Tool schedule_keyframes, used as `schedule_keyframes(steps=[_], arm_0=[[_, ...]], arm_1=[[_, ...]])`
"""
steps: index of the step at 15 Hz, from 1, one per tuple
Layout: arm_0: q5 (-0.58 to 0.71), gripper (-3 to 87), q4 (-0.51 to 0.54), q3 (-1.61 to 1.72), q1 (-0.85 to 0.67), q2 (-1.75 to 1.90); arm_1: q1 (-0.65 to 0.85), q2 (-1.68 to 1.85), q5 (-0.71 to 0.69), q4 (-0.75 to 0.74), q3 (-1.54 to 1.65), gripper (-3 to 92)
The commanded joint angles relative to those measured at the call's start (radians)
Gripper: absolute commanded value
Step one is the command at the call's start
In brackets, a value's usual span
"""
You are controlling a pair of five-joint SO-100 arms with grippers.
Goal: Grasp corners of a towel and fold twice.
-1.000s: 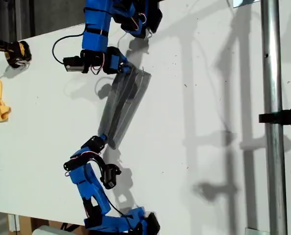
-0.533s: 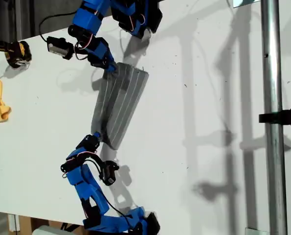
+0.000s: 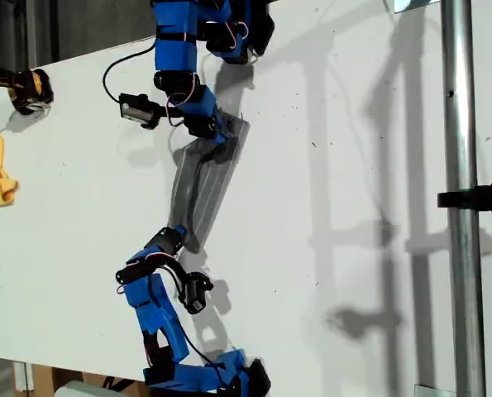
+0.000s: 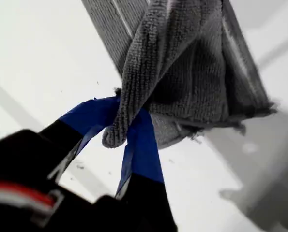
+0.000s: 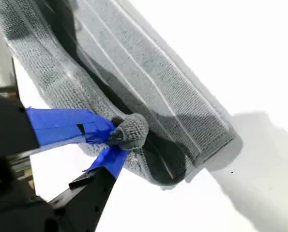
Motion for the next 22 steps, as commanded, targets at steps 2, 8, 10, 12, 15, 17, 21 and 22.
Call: schedule_keyframes(steps=[2,8,10,12,15,17,21,22], arm_0=[[0.035,-2.8,0.034,0.115,0.054,0.149],[0.037,-2.8,0.081,0.25,-0.051,0.089],[0.032,-2.8,0.156,0.103,-0.063,-0.069],[0.012,-2.8,0.279,-0.101,-0.063,-0.229],[0.015,-2.8,0.29,-0.114,-0.069,-0.238],[0.008,-1.7,0.301,-0.115,-0.077,-0.236],[0.0,22.7,0.376,-0.13,-0.089,-0.158],[0.005,27.5,0.385,-0.127,-0.091,-0.115]], arm_1=[[-0.103,-0.006,0.087,-0.032,0.034,-0.1],[-0.15,-0.02,0.184,0.057,0.13,-0.1],[-0.13,-0.058,0.183,0.055,0.138,-0.1],[-0.124,-0.126,0.183,0.026,0.137,-0.1],[-0.103,-0.235,0.166,0.021,0.081,-0.1],[-0.101,-0.238,0.15,0.018,0.063,1.7],[-0.1,-0.169,0.132,0.255,-0.124,26.6],[-0.084,-0.112,0.127,0.324,-0.155,30.6]])
